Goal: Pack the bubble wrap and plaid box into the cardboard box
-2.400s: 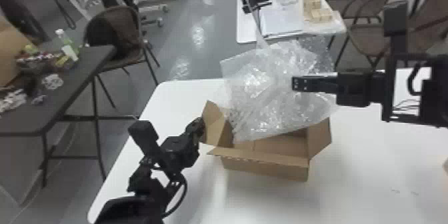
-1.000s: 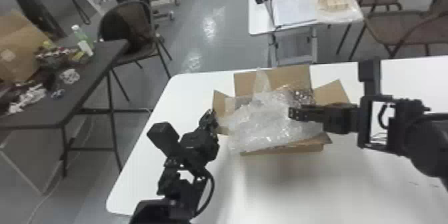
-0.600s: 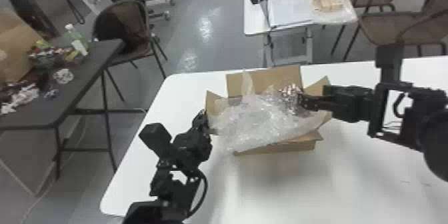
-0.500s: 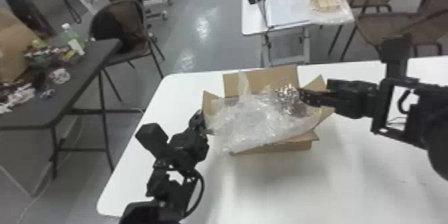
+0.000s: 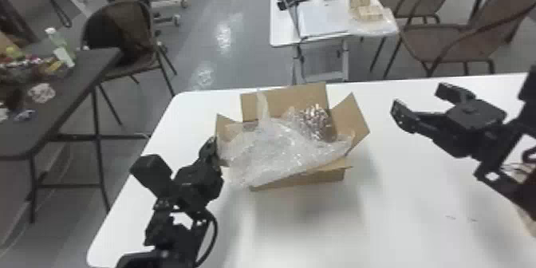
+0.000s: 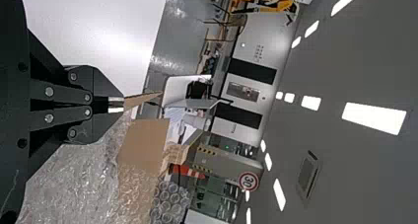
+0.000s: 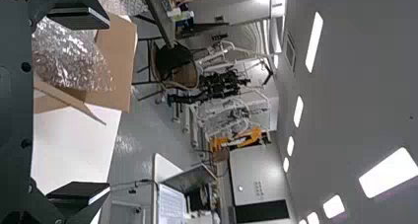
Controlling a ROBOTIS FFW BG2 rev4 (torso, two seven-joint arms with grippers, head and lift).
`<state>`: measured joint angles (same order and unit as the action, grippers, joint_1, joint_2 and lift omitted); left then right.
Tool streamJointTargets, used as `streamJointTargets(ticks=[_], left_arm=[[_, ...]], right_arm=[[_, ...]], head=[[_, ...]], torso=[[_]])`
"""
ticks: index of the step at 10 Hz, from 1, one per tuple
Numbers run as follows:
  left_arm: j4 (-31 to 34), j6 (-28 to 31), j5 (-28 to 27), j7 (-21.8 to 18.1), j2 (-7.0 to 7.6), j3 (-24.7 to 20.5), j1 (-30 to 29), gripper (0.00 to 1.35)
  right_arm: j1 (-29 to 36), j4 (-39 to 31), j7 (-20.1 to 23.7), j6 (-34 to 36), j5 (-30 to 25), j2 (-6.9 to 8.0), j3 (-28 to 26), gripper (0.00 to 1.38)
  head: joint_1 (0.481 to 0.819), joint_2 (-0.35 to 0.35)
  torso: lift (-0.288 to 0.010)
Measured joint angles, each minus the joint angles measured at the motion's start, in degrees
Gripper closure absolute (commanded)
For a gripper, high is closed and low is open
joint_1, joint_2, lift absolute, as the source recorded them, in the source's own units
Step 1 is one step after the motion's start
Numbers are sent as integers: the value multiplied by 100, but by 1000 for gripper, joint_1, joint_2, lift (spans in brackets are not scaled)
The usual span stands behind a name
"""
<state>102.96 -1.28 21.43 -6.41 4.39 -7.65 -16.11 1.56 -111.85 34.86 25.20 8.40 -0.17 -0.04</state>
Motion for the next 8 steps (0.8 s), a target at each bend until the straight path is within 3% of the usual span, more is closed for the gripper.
streamJointTargets(ticks=[4,8], left_arm=[[12,-83,68,0,-15,-123,-167,1205],[14,-178,148,0,-41,-265,-322,1205]], right_arm=[[1600,-758,-304,-930,-322,0,-859,137],[2651,-1156,-318,-1161,-461,0,-1650,137]], head=[[695,143],[695,82]], torso=[[-120],[-120]])
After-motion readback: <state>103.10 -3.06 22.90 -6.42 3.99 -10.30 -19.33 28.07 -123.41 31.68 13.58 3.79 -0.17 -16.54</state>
